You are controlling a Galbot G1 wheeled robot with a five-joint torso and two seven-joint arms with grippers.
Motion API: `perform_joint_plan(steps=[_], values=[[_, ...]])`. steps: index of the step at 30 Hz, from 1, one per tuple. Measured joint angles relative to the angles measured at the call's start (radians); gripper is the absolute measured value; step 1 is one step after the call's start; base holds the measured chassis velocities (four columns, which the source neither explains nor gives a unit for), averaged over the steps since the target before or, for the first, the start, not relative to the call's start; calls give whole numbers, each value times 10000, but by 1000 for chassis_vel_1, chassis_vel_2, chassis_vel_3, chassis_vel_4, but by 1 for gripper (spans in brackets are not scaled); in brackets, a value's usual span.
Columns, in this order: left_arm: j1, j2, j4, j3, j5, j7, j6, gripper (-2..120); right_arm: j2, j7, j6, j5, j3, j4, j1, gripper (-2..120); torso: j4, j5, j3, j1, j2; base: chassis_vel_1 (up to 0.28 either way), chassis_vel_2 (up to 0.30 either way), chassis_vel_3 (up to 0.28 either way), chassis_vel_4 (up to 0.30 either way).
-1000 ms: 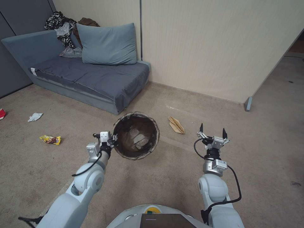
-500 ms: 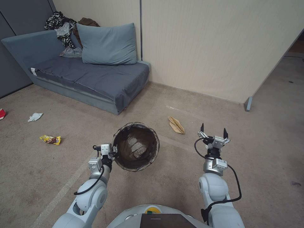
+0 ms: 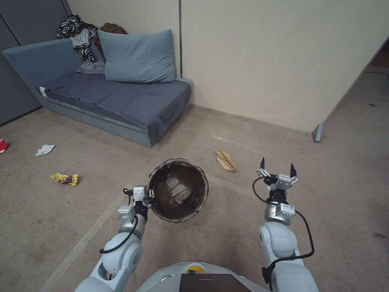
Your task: Pick up the trash bin, then pick up the garbage from the floor and place it into the trash bin.
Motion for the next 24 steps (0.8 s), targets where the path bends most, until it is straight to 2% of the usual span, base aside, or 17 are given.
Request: perform_joint_plan(steps=[10, 15, 24], values=[[-111, -37, 68, 11, -6, -39, 2, 0, -44, -93, 81, 37, 30, -20, 3, 100, 1, -1, 0, -1, 0, 0, 0, 0, 0], [-180, -39, 107, 15, -26, -42, 12, 0, -61, -123, 82, 73, 31, -16, 0, 100, 0, -1, 0, -1, 0, -63, 76, 68, -94], [-238, -53, 156, 66, -55, -50, 21, 0, -28, -129, 76, 76, 29, 5, 1, 100, -2, -4, 1, -1, 0, -204, 209, 215, -205]])
